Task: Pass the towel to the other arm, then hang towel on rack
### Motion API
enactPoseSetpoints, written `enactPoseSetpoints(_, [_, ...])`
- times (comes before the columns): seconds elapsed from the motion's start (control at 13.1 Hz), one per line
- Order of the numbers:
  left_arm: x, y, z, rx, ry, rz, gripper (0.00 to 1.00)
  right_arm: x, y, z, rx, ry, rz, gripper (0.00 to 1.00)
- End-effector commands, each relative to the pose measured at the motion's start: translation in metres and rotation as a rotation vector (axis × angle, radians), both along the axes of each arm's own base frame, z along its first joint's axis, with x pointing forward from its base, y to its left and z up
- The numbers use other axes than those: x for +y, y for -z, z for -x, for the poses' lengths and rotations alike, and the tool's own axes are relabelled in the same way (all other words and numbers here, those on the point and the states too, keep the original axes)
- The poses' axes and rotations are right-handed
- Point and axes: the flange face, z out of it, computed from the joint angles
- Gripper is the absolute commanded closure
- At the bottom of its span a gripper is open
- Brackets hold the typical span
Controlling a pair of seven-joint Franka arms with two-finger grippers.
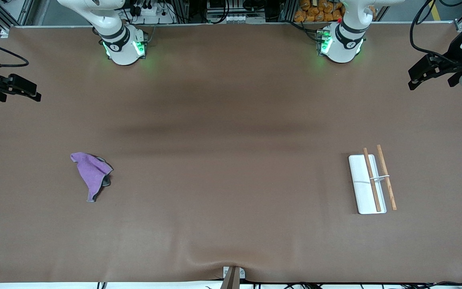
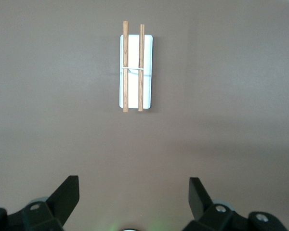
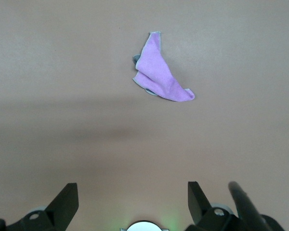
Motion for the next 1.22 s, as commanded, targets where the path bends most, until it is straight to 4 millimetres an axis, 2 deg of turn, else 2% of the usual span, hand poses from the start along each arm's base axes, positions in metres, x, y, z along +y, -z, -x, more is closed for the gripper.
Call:
enactPoseSetpoints(0.0, [0.0, -0.009, 0.005, 0.001, 0.02, 0.0, 0.0, -0.001, 0.001, 0.006, 0.004, -0.001, -0.011, 0.0])
enactPoseSetpoints(0.31, [0.006, -0.005, 0.003, 0.017, 0.01, -0.001, 0.0, 0.0, 0.002, 0.005, 0.006, -0.003, -0.011, 0.0])
enactPoseSetpoints(0.84, [0.003, -0.003, 0.002, 0.022, 0.016, 0.006, 0.0, 0.002, 0.003, 0.005, 0.009, -0.006, -0.011, 0.0])
enactPoseSetpoints(1.15, [-0.003, 0.006, -0.003, 0.038, 0.025, 0.008, 0.0, 0.001, 0.007, 0.004, 0.019, -0.004, -0.013, 0.0])
